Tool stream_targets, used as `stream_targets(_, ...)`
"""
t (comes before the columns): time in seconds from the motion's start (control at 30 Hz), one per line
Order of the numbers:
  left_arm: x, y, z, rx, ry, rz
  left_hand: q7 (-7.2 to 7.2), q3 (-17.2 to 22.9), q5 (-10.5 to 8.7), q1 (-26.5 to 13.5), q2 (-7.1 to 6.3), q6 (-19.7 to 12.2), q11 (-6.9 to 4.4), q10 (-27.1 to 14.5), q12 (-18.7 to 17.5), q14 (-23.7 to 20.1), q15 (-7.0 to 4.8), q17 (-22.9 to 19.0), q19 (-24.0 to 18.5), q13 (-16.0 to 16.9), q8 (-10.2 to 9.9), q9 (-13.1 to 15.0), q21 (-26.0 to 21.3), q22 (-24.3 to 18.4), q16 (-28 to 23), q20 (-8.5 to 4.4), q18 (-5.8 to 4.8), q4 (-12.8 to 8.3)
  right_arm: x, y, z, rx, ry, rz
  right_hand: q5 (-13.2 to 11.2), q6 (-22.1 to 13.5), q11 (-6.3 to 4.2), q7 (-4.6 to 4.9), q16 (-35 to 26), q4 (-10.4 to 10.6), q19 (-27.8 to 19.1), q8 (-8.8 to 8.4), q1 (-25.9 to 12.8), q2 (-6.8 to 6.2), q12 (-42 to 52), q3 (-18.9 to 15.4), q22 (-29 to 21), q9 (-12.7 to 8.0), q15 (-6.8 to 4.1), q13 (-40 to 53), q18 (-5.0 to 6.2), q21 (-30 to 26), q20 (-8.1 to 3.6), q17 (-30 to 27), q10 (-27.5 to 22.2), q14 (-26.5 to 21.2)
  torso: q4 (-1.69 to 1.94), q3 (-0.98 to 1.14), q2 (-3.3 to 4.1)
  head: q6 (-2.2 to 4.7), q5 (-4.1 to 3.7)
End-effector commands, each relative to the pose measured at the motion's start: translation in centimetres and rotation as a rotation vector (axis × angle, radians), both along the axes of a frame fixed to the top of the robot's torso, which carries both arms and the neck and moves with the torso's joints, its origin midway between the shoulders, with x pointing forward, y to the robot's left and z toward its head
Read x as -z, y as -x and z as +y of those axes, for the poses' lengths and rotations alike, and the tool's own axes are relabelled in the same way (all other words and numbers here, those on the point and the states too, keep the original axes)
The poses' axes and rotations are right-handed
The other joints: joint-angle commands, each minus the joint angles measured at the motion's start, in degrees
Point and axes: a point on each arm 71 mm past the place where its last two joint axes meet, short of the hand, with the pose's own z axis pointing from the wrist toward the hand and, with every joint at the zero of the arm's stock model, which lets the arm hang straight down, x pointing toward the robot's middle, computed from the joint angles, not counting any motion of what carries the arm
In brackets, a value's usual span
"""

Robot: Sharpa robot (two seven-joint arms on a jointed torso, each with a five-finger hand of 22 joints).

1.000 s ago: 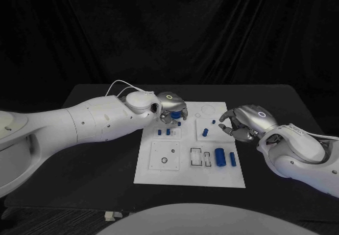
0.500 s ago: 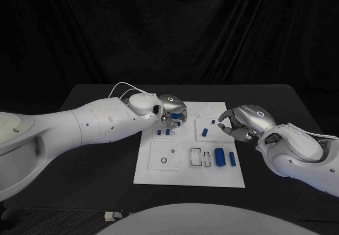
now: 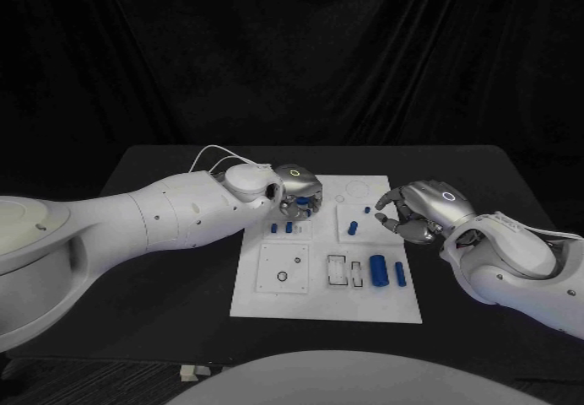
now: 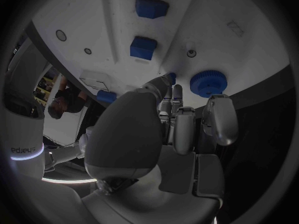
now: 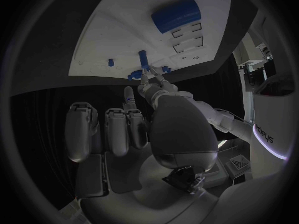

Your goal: Assemble the parts on the task board

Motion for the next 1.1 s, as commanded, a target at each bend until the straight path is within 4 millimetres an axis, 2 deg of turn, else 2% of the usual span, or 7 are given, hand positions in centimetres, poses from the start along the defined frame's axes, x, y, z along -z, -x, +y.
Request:
stream_targets(0.03,0.05,0.08,-0.23,0.009,0.023,-0.021,0.0,0.36,0.24,-0.06,0.54,0.62,-0.06,0.98,-0.27,-0.27,0.14,-0.09,0.32,-0.1,0.17,0.09,0.25,9.58,-0.33,0.1,0.59,-0.08,-0.01,0.01,0.1,-0.007,-0.005,-0.004,0.4,0.3,-0.47,0.04,-0.09,-0.04,2.02,-0.25,0.45,0.21,-0.34,0.41,11.96,-0.07,-0.24,8.3,0.12,0.04,-0.49,0.96,2.96,3.45,0.0,0.01,0.03,0.01,-0.07)
stream_targets(0.1,0.13,0.11,-0.22,0.01,0.026,-0.022,-0.02,0.66,0.16,-0.12,0.63,1.22,-0.2,3.8,-0.42,-0.21,0.1,-0.31,0.43,-0.24,0.19,0.13,0.34,9.61,-0.38,0.15,0.57,-0.63,0.01,0.0,0.12,-0.008,-0.004,-0.002,0.42,0.31,-0.45,0.02,-0.08,-0.04,2.02,-0.25,0.47,0.24,-0.35,0.43,11.96,-0.07,-0.23,8.3,0.12,0.05,-0.48,0.97,2.96,3.45,0.01,0.01,0.03,0.01,-0.1)
stream_targets(0.33,0.25,0.15,-0.06,0.01,0.031,-0.025,0.08,0.66,-0.42,-0.6,0.75,2.56,-0.34,7.12,-1.34,-0.34,0.02,-1.13,0.58,-0.49,0.41,0.29,0.43,9.65,-0.73,0.19,0.54,-1.35,0.14,-0.08,0.11,-0.006,0.001,0.004,0.42,0.31,-0.45,0.02,-0.08,-0.04,2.02,-0.25,0.47,0.24,-0.35,0.43,11.96,-0.07,-0.23,8.3,0.12,0.05,-0.48,0.97,2.96,3.45,0.05,0.0,-0.03,0.01,-0.13)
stream_targets(0.47,0.36,0.11,0.08,0.008,0.025,-0.019,0.19,0.47,-1.98,-1.62,0.62,2.99,-0.17,7.14,-3.52,-1.31,0.12,-3.96,0.4,-1.25,0.27,0.29,-0.06,9.51,-2.17,0.24,0.63,-1.09,0.26,-0.11,0.13,-0.006,0.005,0.011,0.47,0.34,-0.41,0.02,-0.1,-0.05,1.99,-0.26,0.52,0.28,-0.43,0.48,11.93,-0.08,-0.21,8.2,0.14,-0.04,-0.48,0.92,2.92,3.44,0.05,-0.02,-0.01,0.01,-0.04)
stream_targets(0.67,0.49,0.04,0.19,0.006,0.019,-0.013,0.44,0.7,-1.74,-1.67,0.77,3.67,-0.04,7.86,-4.92,-1.55,0.18,-5.09,0.39,-1.77,0.29,0.36,-0.23,9.49,-2.76,0.29,0.64,-1.3,0.36,-0.15,0.16,-0.005,0.008,0.017,0.51,0.37,-0.39,0.01,-0.13,-0.06,1.96,-0.26,0.57,0.32,-0.43,0.53,11.91,-0.09,-0.2,8.2,0.15,-0.1,-0.47,0.83,2.92,3.42,0.02,0.0,0.01,0.01,-0.01)
stream_targets(0.97,0.42,0.05,0.36,0.013,0.034,-0.028,0.99,1.3,1.75,-1.05,1.13,5.63,0.28,11.21,-6.59,-1.21,0.38,-5.49,0.75,-2.41,0.55,0.63,0.18,9.65,-2.84,0.35,0.53,-2.65,0.48,-0.22,0.15,-0.002,0.008,0.028,0.55,0.43,-0.35,0.0,-0.17,-0.11,1.96,-0.25,0.69,0.39,-0.46,0.62,11.91,-0.09,-0.18,8.18,0.15,-0.1,-0.46,0.74,2.92,3.4,0.0,0.0,-0.04,0.01,-0.06)
stream_targets(1.1,0.23,0.35,0.62,0.021,0.05,-0.037,1.1,1.44,2.49,-1.17,1.05,5.58,0.4,11.31,-7.45,-1.12,0.46,-5.61,0.86,-2.78,0.28,0.55,0.3,9.69,-2.85,0.39,0.5,-2.85,0.53,-0.26,0.11,-0.001,0.011,0.031,0.55,0.43,-0.35,0.0,-0.17,-0.11,1.96,-0.25,0.69,0.39,-0.46,0.62,11.91,-0.09,-0.18,8.18,0.15,-0.1,-0.46,0.74,2.92,3.4,0.02,0.0,-0.02,0.01,-0.06)
